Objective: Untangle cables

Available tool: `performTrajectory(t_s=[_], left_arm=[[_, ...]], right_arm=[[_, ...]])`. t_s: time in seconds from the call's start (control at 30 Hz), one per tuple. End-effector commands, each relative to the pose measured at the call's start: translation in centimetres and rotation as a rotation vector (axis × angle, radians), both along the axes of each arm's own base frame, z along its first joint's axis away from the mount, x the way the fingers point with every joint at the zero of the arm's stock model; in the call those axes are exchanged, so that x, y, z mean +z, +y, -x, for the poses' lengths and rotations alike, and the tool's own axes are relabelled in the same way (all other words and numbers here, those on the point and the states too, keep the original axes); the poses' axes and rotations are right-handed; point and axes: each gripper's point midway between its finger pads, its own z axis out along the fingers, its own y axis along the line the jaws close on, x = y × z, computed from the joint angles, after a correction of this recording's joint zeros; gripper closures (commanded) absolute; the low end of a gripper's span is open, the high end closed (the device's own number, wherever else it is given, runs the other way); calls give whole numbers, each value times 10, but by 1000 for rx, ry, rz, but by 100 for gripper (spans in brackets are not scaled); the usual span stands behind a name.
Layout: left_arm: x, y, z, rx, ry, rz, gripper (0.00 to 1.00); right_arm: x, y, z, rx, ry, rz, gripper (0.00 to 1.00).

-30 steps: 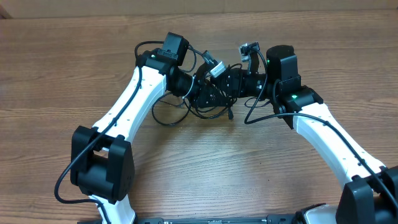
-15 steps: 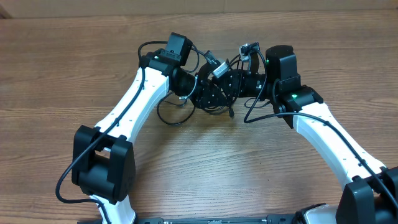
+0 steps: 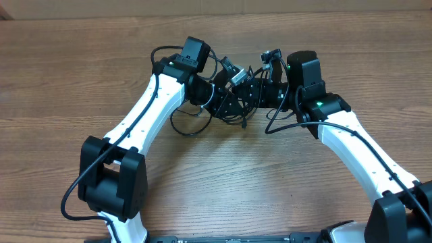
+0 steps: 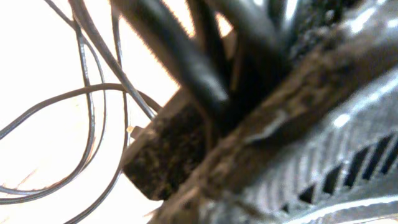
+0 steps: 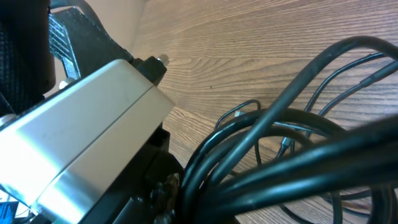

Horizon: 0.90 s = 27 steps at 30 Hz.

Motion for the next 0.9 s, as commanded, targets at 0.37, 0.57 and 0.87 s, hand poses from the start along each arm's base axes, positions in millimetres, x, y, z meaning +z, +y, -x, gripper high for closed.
performTrajectory(t_s=[0.37, 0.57, 0.87], left_arm=[[-2, 43, -53, 283, -37, -137, 96], [0, 42, -59, 322, -30, -122, 96], [7, 40, -75, 414, -20, -93, 96]], right_arm=[[-11, 2, 15, 43, 55, 12, 96], [-11, 2, 15, 43, 54, 13, 96], [-11, 2, 15, 43, 55, 12, 96]])
